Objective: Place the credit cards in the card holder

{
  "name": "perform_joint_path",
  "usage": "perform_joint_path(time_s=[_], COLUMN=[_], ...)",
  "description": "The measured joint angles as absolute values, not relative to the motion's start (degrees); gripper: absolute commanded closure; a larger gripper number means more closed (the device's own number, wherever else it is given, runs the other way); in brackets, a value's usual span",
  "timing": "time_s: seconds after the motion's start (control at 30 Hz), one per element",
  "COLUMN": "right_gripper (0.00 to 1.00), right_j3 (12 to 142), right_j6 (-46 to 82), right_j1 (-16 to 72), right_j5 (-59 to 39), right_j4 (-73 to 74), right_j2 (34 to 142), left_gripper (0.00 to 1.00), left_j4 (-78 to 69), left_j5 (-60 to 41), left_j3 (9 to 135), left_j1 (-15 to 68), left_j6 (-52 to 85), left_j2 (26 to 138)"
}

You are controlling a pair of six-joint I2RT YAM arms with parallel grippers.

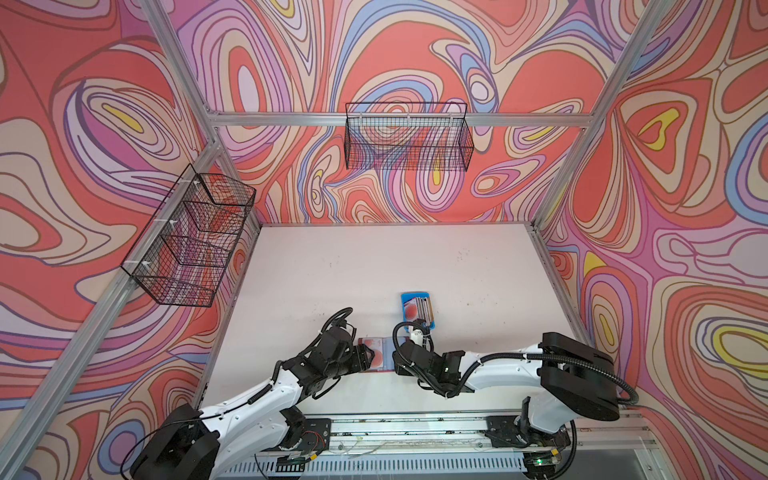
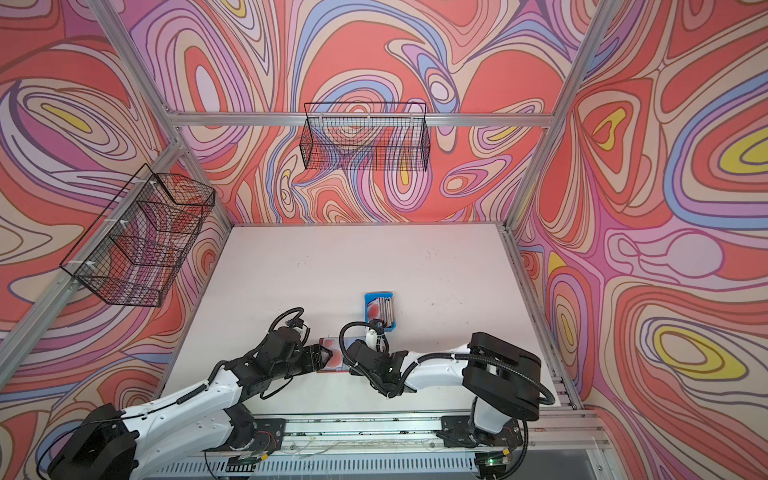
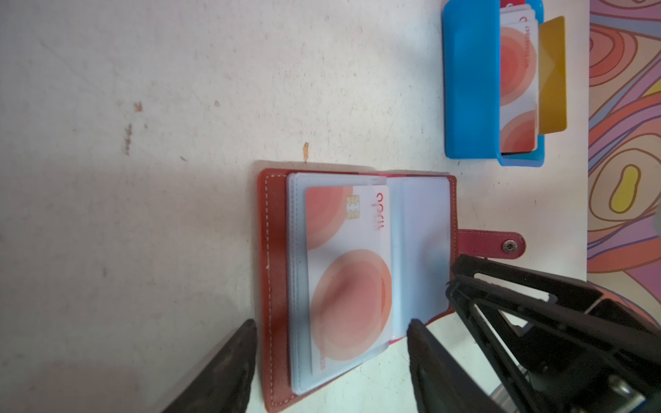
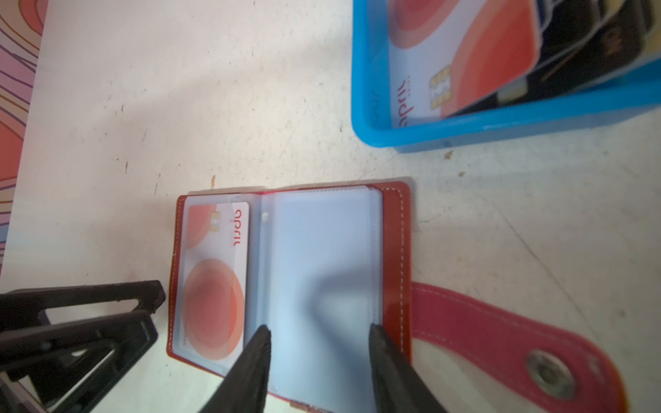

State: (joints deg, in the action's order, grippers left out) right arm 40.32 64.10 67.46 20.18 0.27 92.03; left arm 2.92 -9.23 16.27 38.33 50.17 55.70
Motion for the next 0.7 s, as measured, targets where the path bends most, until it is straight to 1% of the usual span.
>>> perform_joint_path(time_s=[0.7], right_gripper=[0.53], right_j3=[40.56], right_j6=[63.94], right_j1=[67.46], right_j5=[19.86], right_j4=[2.04], right_j2=[93.56], left_gripper=[0.31], left_j4=[2.74], left_j5=[-9.43], left_j3=[16.27], left_j1=[38.33], left_j6=[50.17], left_j2=[55.7])
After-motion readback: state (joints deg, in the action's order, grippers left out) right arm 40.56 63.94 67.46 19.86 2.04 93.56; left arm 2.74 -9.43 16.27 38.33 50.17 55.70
